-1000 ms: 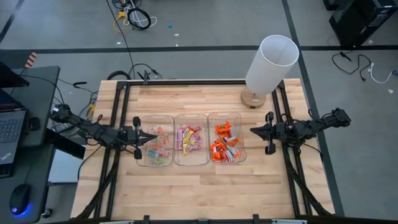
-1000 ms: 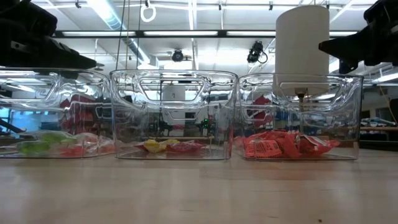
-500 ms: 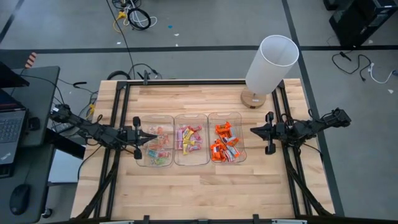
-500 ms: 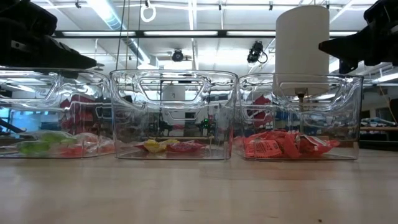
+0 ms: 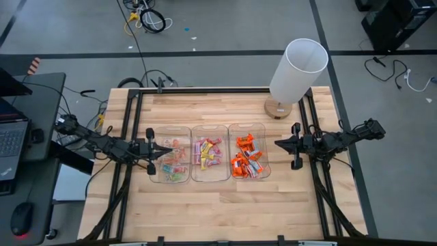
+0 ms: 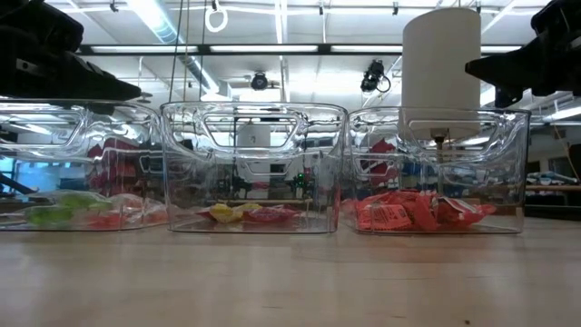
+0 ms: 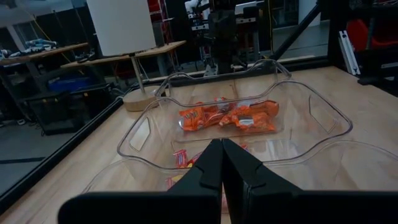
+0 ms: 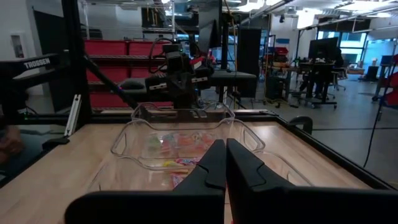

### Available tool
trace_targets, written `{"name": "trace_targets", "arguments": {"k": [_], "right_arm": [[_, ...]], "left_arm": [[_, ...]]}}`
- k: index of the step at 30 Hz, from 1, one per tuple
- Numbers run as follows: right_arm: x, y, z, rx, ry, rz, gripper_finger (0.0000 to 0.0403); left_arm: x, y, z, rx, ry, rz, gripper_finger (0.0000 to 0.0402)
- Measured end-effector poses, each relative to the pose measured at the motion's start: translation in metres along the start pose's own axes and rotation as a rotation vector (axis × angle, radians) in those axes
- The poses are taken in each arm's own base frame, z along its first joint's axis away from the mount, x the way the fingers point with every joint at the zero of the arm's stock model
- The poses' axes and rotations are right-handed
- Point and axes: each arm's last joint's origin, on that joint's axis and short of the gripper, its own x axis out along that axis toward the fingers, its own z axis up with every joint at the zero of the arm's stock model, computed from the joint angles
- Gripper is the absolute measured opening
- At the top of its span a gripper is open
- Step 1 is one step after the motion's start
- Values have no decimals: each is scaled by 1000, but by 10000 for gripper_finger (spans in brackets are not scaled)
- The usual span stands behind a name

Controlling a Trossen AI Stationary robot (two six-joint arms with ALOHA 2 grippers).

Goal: Sort candy
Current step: Return to Home Position

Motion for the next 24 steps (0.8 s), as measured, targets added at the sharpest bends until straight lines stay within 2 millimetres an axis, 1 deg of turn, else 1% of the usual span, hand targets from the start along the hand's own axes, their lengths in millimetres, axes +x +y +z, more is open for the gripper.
{"name": "trace_targets", "arguments": {"k": [24], "right_arm": [[0,0,0,0,0,0,5]], "left_arm": [[0,0,0,0,0,0,7]]}}
